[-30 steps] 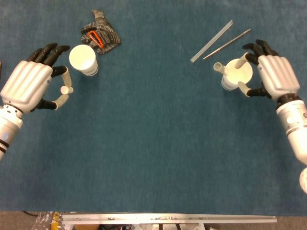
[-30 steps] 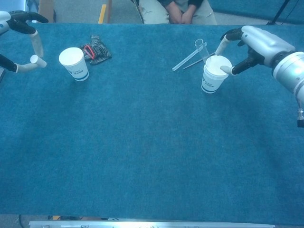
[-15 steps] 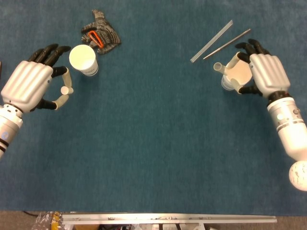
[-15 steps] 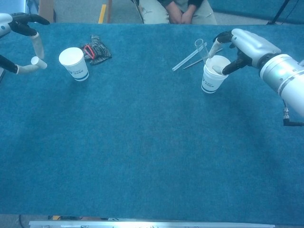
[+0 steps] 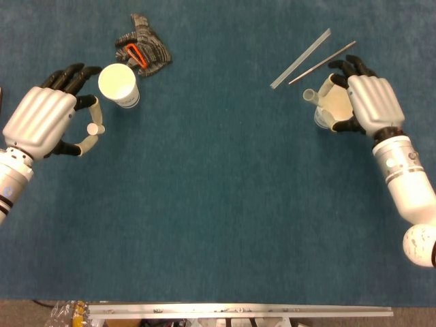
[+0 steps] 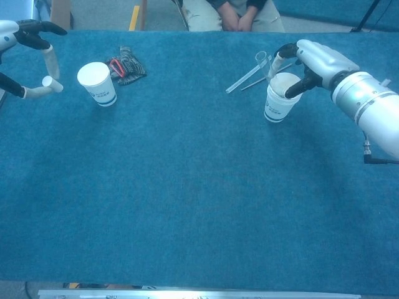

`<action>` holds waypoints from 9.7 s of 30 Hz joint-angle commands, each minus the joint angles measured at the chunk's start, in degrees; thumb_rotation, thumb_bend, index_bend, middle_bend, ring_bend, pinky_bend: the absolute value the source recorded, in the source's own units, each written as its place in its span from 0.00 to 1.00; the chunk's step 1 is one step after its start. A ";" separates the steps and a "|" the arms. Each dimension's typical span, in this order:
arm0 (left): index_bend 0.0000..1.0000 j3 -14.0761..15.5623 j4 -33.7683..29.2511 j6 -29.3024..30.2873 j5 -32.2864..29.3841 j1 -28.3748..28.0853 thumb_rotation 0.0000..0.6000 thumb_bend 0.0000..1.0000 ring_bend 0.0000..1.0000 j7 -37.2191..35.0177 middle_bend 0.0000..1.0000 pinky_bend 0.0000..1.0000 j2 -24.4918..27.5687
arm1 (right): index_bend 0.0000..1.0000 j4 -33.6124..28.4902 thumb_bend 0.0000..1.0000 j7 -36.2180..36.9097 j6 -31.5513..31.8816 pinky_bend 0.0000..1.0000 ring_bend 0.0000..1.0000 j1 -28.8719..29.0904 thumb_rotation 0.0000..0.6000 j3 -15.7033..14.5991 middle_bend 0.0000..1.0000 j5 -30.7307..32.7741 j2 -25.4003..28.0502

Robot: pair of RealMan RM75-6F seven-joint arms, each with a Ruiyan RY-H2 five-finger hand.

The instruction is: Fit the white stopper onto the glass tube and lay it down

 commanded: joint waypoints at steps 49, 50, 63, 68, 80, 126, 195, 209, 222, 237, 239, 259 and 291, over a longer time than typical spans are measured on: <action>0.53 -0.85 -0.77 0.17 1.14 -0.73 1.00 0.32 0.00 -0.29 0.06 0.00 0.81 | 0.59 -3.71 0.40 4.77 2.60 0.18 0.06 -0.91 1.00 2.07 0.22 -3.74 2.12; 0.53 -1.11 -1.14 0.12 0.92 -0.90 1.00 0.32 0.00 -0.21 0.06 0.00 1.11 | 0.59 -4.10 0.40 5.17 2.54 0.18 0.06 -0.91 1.00 2.40 0.22 -3.82 2.40; 0.53 -3.81 -5.21 -1.65 -2.37 -2.98 1.00 0.32 0.00 -0.04 0.06 0.00 4.80 | 0.59 -9.64 0.40 7.19 1.47 0.18 0.06 1.66 1.00 7.23 0.22 -2.73 4.63; 0.53 -4.32 -5.88 -2.27 -3.31 -3.42 1.00 0.32 0.00 -0.22 0.06 0.00 5.80 | 0.59 -10.74 0.40 7.21 1.07 0.18 0.06 3.60 1.00 9.15 0.22 -0.97 4.39; 0.53 -6.91 -7.24 -4.52 -6.19 -4.72 1.00 0.32 0.00 -3.48 0.06 0.00 11.34 | 0.60 -8.21 0.40 7.88 -1.52 0.18 0.07 9.95 1.00 11.26 0.22 5.15 -1.31; 0.53 -11.16 -12.61 -14.98 -10.09 -10.26 1.00 0.32 0.00 -7.82 0.05 0.00 19.86 | 0.60 13.01 0.39 3.45 -8.88 0.18 0.07 33.62 1.00 16.40 0.22 22.65 -23.68; 0.53 -10.10 -10.91 -20.41 -13.08 -12.60 1.00 0.32 0.00 -10.01 0.05 0.00 18.33 | 0.61 15.85 0.38 5.17 -9.43 0.18 0.07 35.21 1.00 16.23 0.22 22.99 -25.51; 0.53 -10.47 -10.45 -21.68 -13.07 -12.61 1.00 0.32 0.00 -12.62 0.06 0.00 18.13 | 0.61 16.21 0.38 5.44 -9.60 0.18 0.07 35.32 1.00 16.53 0.22 22.66 -26.00; 0.53 -10.59 -9.74 -22.60 -12.59 -12.46 1.00 0.32 0.00 -14.55 0.06 0.00 17.85 | 0.61 16.22 0.37 5.65 -9.53 0.18 0.07 34.98 1.00 16.56 0.22 22.27 -25.86; 0.53 -10.66 -9.26 -23.27 -12.36 -12.36 1.00 0.32 0.00 -16.15 0.06 0.00 17.41 | 0.62 15.93 0.37 6.27 -9.37 0.18 0.07 34.81 1.00 17.07 0.22 21.69 -25.92; 0.53 -10.65 -9.21 -23.32 -12.21 -12.30 1.00 0.32 0.00 -16.33 0.06 0.00 17.39 | 0.62 15.86 0.37 6.31 -9.36 0.18 0.07 34.79 1.00 17.17 0.22 21.76 -25.88; 0.26 -10.25 -7.48 -22.04 -6.79 -11.08 1.00 0.32 0.00 -15.97 0.00 0.00 17.88 | 0.64 13.66 0.37 3.23 -8.45 0.18 0.07 34.16 1.00 15.39 0.23 23.35 -23.47; 0.22 -4.76 1.74 -7.26 0.81 -2.25 1.00 0.32 0.00 -14.32 0.00 0.00 12.11 | 0.67 -4.32 0.37 -9.93 -7.38 0.18 0.07 33.08 1.00 5.42 0.24 37.13 -3.34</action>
